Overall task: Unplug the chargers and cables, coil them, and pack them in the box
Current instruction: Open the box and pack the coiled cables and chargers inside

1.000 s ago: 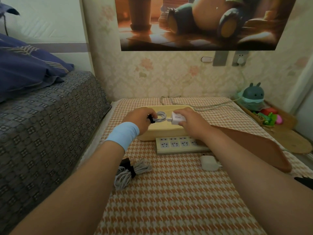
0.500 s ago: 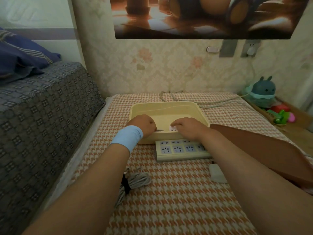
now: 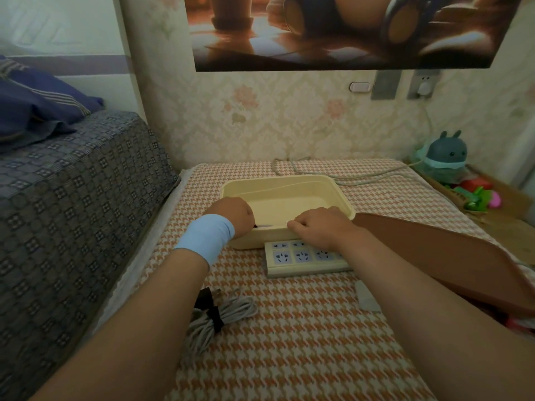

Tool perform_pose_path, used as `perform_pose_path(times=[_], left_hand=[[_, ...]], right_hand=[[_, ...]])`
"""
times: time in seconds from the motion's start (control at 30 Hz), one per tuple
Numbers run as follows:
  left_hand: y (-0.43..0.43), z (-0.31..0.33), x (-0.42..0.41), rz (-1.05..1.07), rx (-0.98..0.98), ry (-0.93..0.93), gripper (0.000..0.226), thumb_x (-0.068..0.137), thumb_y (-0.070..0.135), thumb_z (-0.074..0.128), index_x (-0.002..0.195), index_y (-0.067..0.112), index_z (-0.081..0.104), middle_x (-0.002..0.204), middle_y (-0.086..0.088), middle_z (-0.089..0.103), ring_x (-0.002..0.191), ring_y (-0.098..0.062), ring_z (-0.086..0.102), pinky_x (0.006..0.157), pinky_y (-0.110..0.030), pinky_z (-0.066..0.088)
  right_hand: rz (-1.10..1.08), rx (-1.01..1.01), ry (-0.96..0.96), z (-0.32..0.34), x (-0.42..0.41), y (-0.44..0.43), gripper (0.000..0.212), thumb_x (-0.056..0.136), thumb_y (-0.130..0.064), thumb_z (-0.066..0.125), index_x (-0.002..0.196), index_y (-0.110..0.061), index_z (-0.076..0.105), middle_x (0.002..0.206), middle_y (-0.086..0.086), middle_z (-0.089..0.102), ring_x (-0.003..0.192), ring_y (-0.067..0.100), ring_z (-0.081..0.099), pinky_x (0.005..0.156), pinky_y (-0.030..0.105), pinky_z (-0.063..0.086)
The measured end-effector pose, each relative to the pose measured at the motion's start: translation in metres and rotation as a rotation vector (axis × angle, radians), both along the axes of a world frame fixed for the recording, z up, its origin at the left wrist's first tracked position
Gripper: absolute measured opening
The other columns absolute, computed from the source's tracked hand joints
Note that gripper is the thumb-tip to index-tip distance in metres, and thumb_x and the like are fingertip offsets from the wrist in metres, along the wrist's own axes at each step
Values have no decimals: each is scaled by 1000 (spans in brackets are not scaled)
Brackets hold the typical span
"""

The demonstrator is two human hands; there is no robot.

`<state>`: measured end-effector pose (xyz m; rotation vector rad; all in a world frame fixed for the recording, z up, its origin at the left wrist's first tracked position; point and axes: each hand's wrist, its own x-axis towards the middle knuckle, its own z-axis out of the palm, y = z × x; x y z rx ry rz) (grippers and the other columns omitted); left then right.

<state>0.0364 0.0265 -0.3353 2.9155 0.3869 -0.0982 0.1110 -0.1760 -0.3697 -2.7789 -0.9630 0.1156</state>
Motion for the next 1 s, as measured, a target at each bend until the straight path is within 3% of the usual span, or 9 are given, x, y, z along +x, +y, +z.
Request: perform_pose_path(times=[0.07, 0.13, 0.2, 0.37, 0.5, 0.6, 0.67, 0.83, 1.0], left_hand=[[2, -4, -3, -1, -5, 45, 34, 94, 25, 43, 64, 12, 52, 64, -4, 46, 55, -18, 37, 52, -25, 32], [1, -4, -7, -34, 18, 105, 34, 94, 32, 44, 67, 14, 54, 70, -5, 53, 62, -21, 45, 58, -26, 38], [-2, 1, -10, -93, 40, 130, 32, 95, 34, 45, 89, 18, 71, 92, -5, 67, 79, -23, 57, 72, -31, 49], [2, 11, -29, -141, 0, 4, 36, 95, 32, 51, 129, 30, 60, 137, 3, 55, 118, -20, 55, 98, -35, 47], [15, 21, -54, -117, -9, -127, 40, 91, 33, 56, 131, 31, 55, 133, 2, 53, 115, -19, 52, 99, -39, 46], [18, 26, -81, -94, -30, -144, 40, 90, 32, 56, 131, 31, 53, 127, 3, 52, 109, -18, 53, 95, -38, 48], [17, 29, -102, -71, -66, -81, 39, 91, 29, 55, 130, 29, 53, 126, 4, 54, 108, -18, 55, 94, -36, 49], [16, 21, -153, -8, -119, 263, 51, 90, 37, 60, 139, 26, 47, 139, 1, 51, 121, -21, 52, 103, -37, 44], [21, 10, -189, -6, -49, 261, 50, 79, 38, 74, 117, 24, 44, 121, -3, 42, 102, -26, 51, 86, -40, 50]], right_hand=[[-4, -3, -17, 0, 1, -1, 49, 104, -47, 30, 65, -27, 53, 72, -2, 60, 71, 19, 55, 101, 46, 35], [11, -8, -15, 2, -1, 3, 42, 101, -45, 31, 93, -37, 72, 106, -2, 72, 98, 22, 61, 107, 48, 33], [53, -16, 0, 3, -5, 9, 49, 97, -46, 29, 126, -37, 68, 137, -3, 64, 122, 23, 56, 110, 47, 32], [144, 2, -79, 14, -26, 23, 50, 96, -40, 45, 144, -29, 54, 159, 5, 38, 146, 23, 30, 118, 44, 21], [190, 171, -126, 35, -51, 30, 46, 93, -30, 56, 139, -28, 58, 145, 3, 48, 135, 22, 40, 109, 41, 36], [224, 236, 75, 45, -82, 40, 37, 93, -24, 56, 129, -26, 67, 123, -1, 64, 112, 19, 59, 88, 32, 47], [265, 154, 170, 45, -105, 47, 37, 90, -23, 59, 125, -25, 69, 115, -1, 68, 107, 20, 63, 82, 28, 46], [364, -166, 321, 32, -149, 64, 70, 88, -37, 72, 151, -26, 42, 142, 2, 55, 122, 22, 57, 98, 38, 51], [280, -241, 226, 20, -166, 61, 50, 83, -29, 78, 124, -32, 49, 124, 1, 58, 102, 22, 57, 84, 38, 54]])
